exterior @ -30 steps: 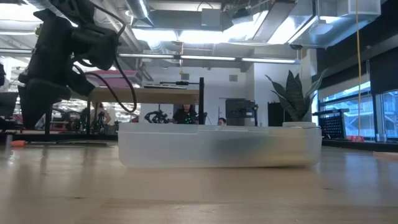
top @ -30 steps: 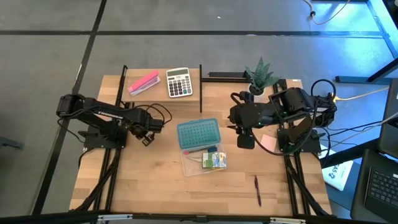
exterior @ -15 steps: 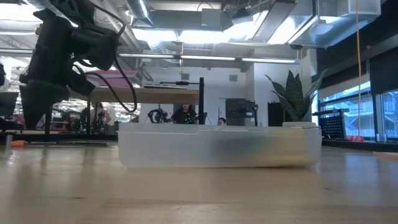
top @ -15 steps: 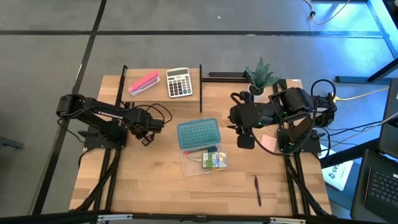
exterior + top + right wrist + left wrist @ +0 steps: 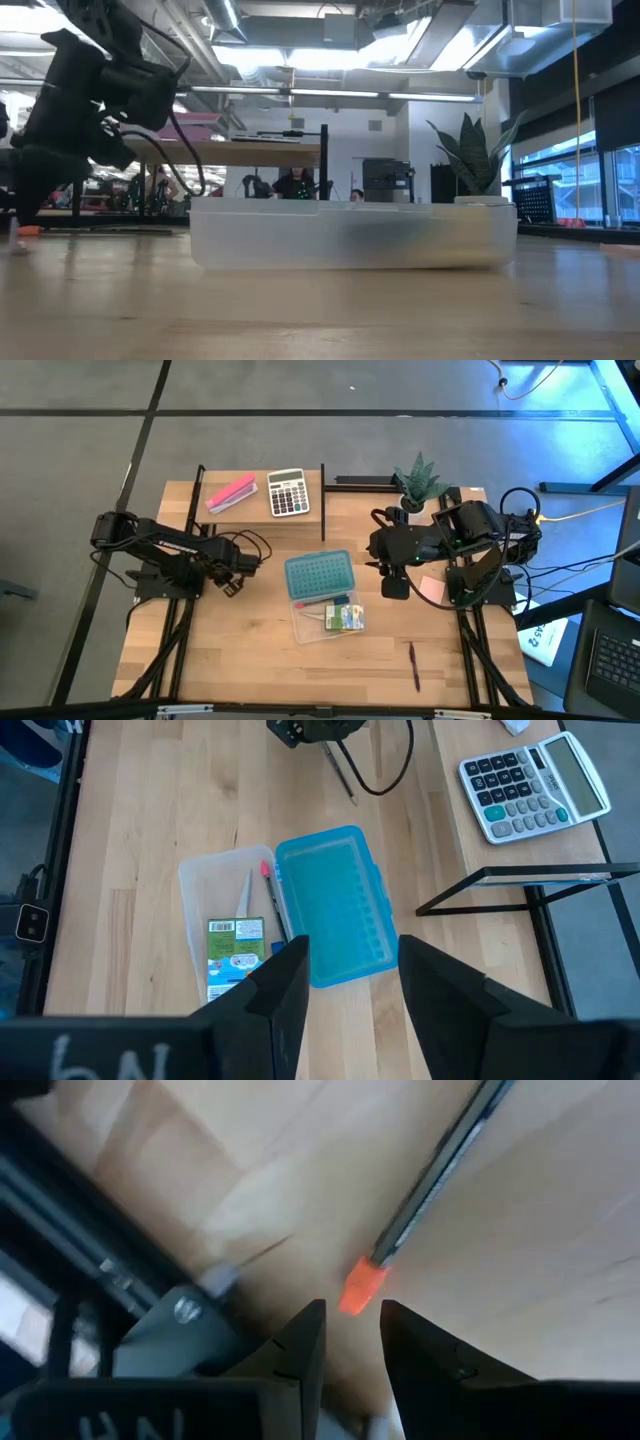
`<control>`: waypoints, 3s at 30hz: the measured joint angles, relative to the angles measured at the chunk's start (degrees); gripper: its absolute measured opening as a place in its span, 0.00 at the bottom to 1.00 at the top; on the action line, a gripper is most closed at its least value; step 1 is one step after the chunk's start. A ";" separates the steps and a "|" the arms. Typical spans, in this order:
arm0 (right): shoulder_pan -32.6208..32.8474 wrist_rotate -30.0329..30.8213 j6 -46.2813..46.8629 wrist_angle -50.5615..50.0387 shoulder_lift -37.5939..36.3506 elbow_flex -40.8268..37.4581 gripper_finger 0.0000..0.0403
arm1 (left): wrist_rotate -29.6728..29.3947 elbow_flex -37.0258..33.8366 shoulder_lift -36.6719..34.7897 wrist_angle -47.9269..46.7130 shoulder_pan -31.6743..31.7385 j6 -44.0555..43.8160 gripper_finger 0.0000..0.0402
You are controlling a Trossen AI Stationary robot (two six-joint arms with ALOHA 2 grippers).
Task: Pack school essentials
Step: Put the orange pencil into the blue supply box
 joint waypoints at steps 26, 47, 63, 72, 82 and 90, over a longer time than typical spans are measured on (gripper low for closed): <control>-0.01 0.02 -0.09 0.00 0.00 0.00 0.39 | -0.95 -3.86 -0.13 5.30 0.02 0.33 0.23; -0.02 0.02 -0.11 0.00 0.00 0.00 0.39 | -0.44 -4.00 -0.04 5.65 0.00 1.83 0.04; -0.04 -1.48 -0.04 -0.65 0.00 0.00 0.39 | 5.11 -1.13 0.11 2.29 -0.83 1.86 0.04; 0.11 -5.59 0.11 -1.43 -0.04 0.00 0.39 | 3.82 9.44 0.04 -2.44 -5.30 1.86 0.05; 0.15 -5.69 2.59 -3.62 -1.45 0.02 0.39 | 3.02 22.70 0.04 -5.01 -11.79 1.09 0.05; 0.15 -5.60 3.34 -3.61 -1.70 0.02 0.39 | 1.94 31.37 0.00 -0.19 -17.95 -2.15 0.05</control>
